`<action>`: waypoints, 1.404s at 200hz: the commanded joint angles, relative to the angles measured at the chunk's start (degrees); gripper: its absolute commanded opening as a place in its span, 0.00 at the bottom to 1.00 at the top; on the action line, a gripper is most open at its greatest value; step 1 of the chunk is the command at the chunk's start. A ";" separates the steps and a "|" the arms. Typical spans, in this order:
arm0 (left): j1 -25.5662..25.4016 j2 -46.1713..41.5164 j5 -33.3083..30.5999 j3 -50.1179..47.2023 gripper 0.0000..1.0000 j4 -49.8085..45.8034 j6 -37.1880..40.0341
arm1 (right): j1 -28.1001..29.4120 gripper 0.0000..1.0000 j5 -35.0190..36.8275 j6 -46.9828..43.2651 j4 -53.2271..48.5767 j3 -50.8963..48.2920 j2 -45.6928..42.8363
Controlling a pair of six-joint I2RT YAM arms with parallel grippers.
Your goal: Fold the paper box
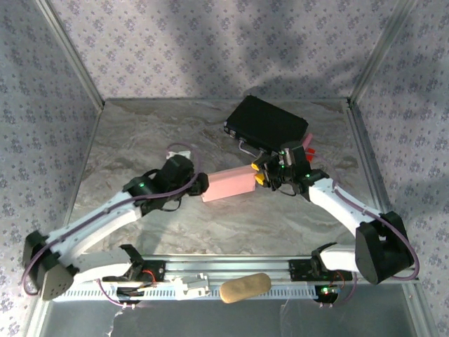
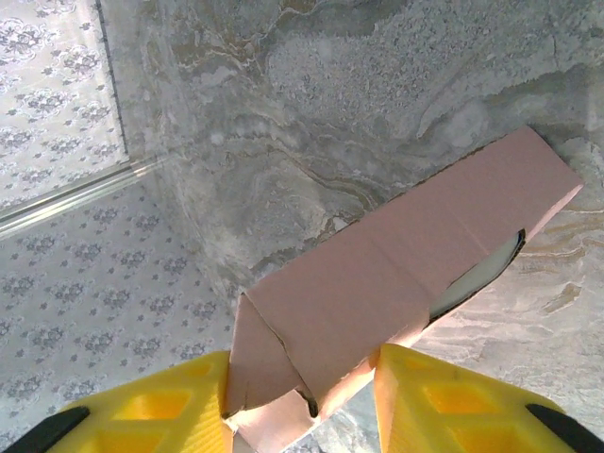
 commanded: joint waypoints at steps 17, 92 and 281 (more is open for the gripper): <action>2.41 -6.01 3.12 -4.60 0.59 6.41 -12.58 | 0.13 0.40 1.24 0.34 -2.83 -1.52 1.38; 7.62 0.86 10.80 -9.66 0.54 20.92 -26.56 | 0.55 0.40 1.73 -0.19 -3.76 -1.09 1.32; 8.86 0.62 10.04 -20.85 0.11 23.54 -29.96 | 0.86 0.27 4.08 -5.09 -9.27 0.21 1.80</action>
